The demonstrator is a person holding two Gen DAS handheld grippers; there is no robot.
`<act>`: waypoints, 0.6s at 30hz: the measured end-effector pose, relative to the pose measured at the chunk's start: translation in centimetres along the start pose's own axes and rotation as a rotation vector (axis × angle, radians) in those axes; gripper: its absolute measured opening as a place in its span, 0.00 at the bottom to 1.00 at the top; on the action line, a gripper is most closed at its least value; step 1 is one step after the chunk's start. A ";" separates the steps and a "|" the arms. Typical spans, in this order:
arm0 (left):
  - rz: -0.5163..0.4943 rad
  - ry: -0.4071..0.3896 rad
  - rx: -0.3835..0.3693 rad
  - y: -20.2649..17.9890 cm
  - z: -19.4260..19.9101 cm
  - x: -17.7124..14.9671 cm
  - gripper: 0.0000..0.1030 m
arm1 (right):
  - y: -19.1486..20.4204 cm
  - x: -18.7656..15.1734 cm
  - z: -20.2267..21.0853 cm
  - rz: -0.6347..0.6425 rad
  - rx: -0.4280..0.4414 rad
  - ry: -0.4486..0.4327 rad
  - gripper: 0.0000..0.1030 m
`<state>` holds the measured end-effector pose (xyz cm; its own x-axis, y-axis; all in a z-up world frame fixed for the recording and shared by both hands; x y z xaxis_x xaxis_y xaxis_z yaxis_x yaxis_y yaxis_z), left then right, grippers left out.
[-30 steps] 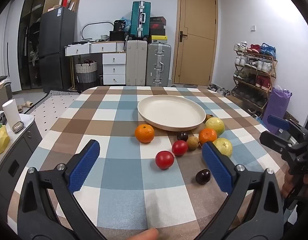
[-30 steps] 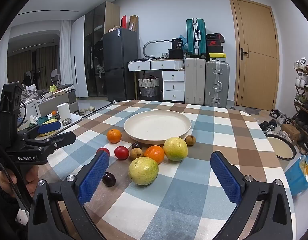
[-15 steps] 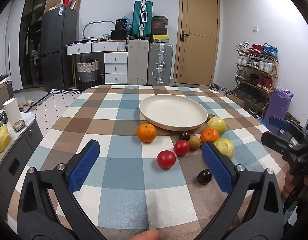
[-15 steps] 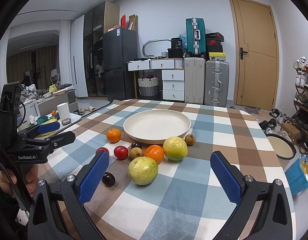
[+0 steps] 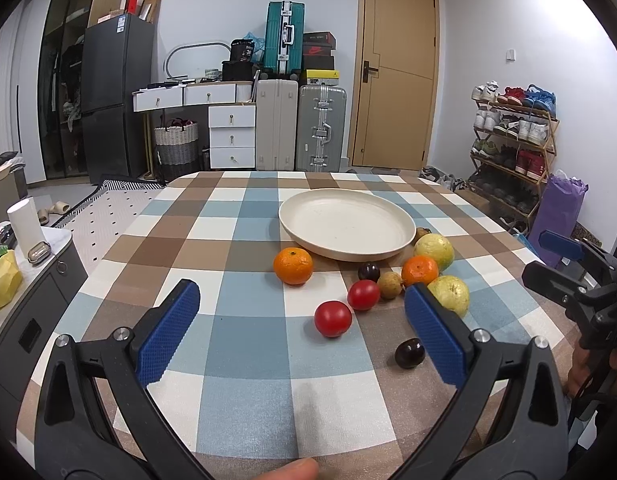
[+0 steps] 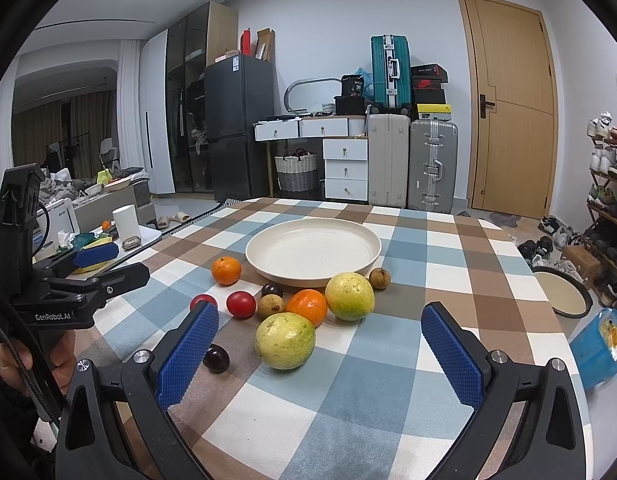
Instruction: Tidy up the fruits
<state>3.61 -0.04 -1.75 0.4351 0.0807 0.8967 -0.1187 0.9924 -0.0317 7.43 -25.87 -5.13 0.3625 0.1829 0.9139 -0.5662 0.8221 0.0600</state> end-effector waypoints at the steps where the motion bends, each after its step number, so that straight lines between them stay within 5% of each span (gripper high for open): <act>1: 0.000 0.000 0.000 0.0 0.0 0.0 0.99 | 0.0 0.0 0.0 0.000 0.001 0.000 1.00; 18: 0.006 0.004 -0.004 0.4 -0.1 -0.1 0.99 | -0.2 -0.8 -0.3 0.031 -0.013 0.012 1.00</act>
<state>3.63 0.37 -1.94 0.4384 0.0875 0.8945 -0.1176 0.9923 -0.0394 7.49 -26.00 -5.97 0.3538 0.2147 0.9103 -0.5675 0.8229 0.0265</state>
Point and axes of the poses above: each gripper's, at about its wrist camera, not at the fingertips, and z roughly against the way its jaws point, y to its left, x to its top, the point moved 4 cm from there along -z, roughly the way its jaws point, and after that the axes turned 5 degrees about x, right-handed, at the moved point
